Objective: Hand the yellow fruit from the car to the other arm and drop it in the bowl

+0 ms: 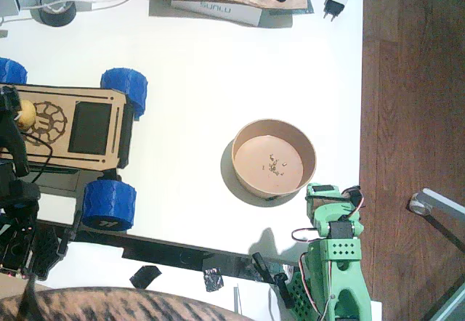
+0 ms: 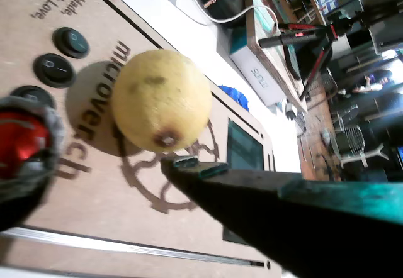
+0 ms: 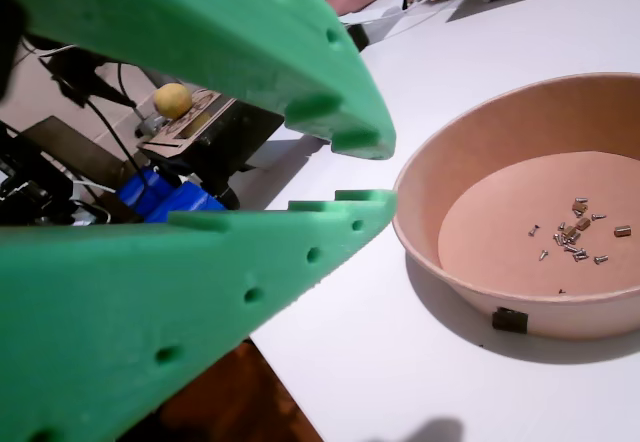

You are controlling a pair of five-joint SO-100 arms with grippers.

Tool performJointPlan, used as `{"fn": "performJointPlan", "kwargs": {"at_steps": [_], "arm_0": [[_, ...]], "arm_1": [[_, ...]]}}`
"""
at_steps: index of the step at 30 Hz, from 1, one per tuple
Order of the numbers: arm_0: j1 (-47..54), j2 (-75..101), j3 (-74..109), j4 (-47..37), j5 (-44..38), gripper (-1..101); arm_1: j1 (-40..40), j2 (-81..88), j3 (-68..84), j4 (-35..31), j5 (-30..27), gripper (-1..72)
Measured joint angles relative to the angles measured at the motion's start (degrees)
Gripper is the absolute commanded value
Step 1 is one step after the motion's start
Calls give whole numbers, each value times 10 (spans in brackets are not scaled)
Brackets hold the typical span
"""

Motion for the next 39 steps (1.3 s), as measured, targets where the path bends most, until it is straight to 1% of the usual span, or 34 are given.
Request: {"fn": "performJointPlan", "kwargs": {"at_steps": [4,7,13,25,26,27,30,32,39], "arm_0": [[50,-25,0,-28,0,475],[68,-48,0,-48,0,490],[75,-88,0,-76,0,488],[74,-100,0,-77,0,458],[74,-102,0,-77,0,421],[74,-102,0,-77,0,360],[74,-103,0,-77,0,112],[74,-104,-1,-83,2,1],[73,-105,-6,-76,4,1]], "arm_1": [[0,0,0,0,0,2],[0,0,0,0,0,2],[0,0,0,0,0,2],[0,0,0,0,0,2],[0,0,0,0,0,2],[0,0,0,0,0,2],[0,0,0,0,0,2],[0,0,0,0,0,2],[0,0,0,0,0,2]]}}
